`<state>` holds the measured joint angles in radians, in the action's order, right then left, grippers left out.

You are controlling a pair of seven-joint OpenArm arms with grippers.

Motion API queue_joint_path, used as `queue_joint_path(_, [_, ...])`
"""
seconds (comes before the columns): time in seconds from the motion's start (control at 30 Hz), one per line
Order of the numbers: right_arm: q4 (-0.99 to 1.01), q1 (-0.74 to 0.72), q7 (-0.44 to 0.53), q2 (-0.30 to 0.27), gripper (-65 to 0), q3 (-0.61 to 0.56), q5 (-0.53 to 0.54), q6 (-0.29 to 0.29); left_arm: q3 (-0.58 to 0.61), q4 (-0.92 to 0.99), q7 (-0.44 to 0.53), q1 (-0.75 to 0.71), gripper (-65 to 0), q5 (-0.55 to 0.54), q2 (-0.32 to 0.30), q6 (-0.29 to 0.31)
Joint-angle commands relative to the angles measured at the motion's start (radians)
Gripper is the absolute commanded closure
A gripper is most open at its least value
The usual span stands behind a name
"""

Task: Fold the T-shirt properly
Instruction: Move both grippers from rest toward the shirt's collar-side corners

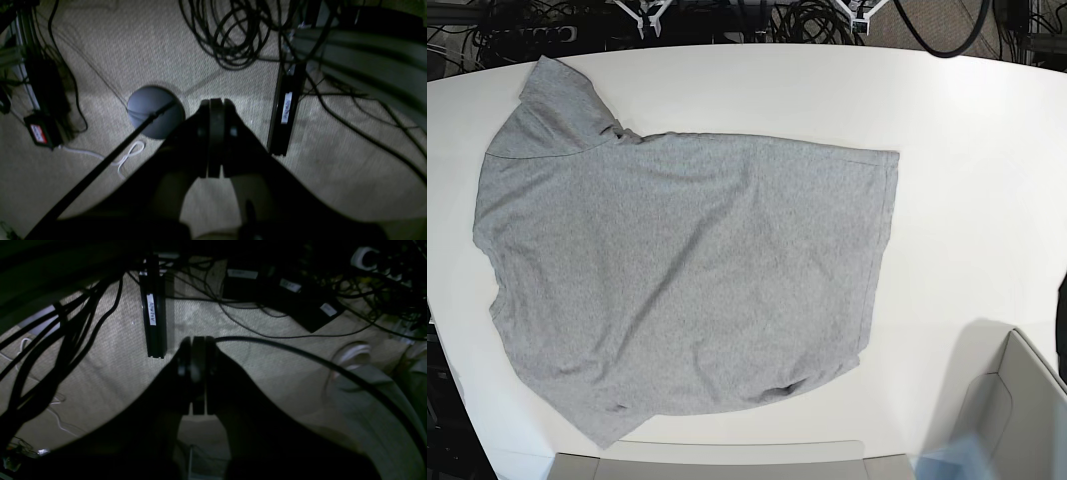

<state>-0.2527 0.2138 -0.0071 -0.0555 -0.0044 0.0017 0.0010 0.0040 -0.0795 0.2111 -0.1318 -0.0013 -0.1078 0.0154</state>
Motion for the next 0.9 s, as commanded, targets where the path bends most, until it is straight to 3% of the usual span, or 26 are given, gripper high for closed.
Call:
queue_joint_path(0.0, [-0.001, 0.013, 0.003, -0.005, 0.0, -0.001, 0.004, 0.006, -0.002, -0.015, 0.009, -0.004, -0.1, -0.003, -0.002, -0.005])
queue_joint_path(0.37, [-0.009, 0.014, 0.006, -0.020, 0.0, -0.004, 0.004, 0.007, -0.005, -0.102, 0.007, -0.045, -0.1, -0.006, -0.003, -0.007])
queue_joint_path(0.6, [-0.119, 0.080, 0.006, -0.034, 0.0, -0.004, 0.004, 0.007, -0.003, -0.306, -0.002, -0.153, -0.2, -0.006, -0.007, -0.004])
queue_joint_path(0.87, [-0.261, 0.172, 0.006, -0.047, 0.0, 0.005, 0.027, 0.007, -0.003, -0.328, -0.002, -0.193, -0.1, -0.006, -0.036, -0.004])
